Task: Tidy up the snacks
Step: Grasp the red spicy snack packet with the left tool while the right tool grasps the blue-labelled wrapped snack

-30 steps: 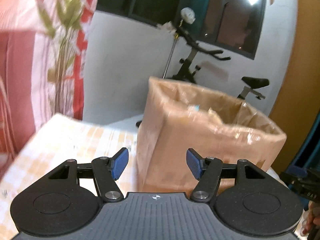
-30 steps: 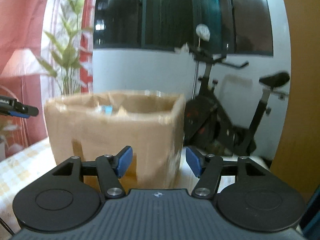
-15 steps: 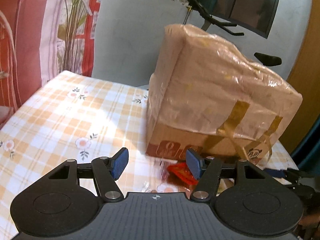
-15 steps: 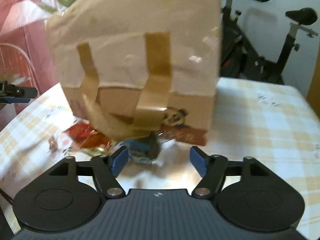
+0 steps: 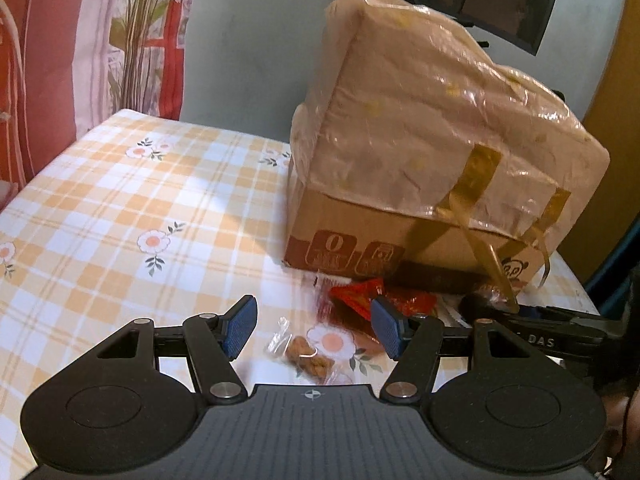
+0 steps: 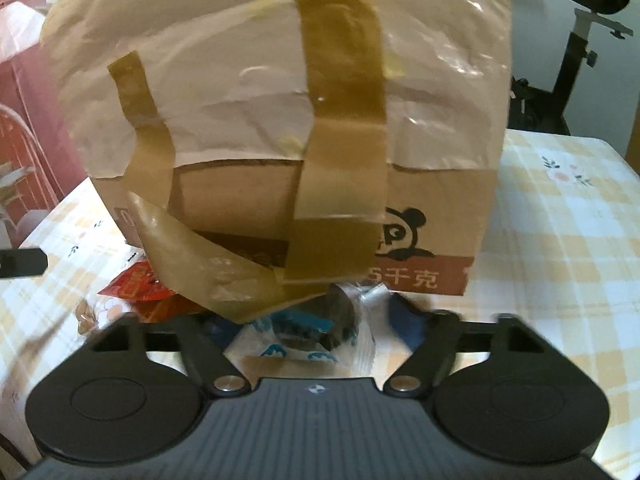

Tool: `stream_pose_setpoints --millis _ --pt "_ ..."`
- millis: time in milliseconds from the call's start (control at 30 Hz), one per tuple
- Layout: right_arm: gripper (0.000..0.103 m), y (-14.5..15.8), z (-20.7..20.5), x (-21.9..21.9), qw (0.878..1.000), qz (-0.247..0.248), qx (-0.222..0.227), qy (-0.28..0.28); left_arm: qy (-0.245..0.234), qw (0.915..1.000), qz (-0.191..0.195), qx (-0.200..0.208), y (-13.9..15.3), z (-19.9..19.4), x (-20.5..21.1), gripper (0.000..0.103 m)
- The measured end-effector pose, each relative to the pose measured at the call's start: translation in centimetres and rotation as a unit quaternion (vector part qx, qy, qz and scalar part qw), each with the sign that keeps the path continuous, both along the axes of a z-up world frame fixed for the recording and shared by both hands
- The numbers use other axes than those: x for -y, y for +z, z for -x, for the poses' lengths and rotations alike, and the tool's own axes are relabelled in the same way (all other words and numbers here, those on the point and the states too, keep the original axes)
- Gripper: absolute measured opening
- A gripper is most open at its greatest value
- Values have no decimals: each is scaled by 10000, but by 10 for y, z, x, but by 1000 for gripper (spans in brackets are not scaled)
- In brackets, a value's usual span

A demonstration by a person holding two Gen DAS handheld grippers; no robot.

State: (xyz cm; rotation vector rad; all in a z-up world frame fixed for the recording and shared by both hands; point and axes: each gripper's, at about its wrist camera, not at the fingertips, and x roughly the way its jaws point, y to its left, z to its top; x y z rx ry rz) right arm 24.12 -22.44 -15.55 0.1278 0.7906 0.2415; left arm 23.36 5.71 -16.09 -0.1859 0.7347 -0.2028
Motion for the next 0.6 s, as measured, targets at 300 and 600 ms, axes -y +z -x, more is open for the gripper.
stream_pose_setpoints --millis 300,600 --pt "58 0 43 18 9993 186 317 0 -391 9992 -61 -109 -9 -11 16 58" --pt "58 -1 48 33 9992 -119 357 -152 -1050 9944 -14 -147 -13 -59 42 57"
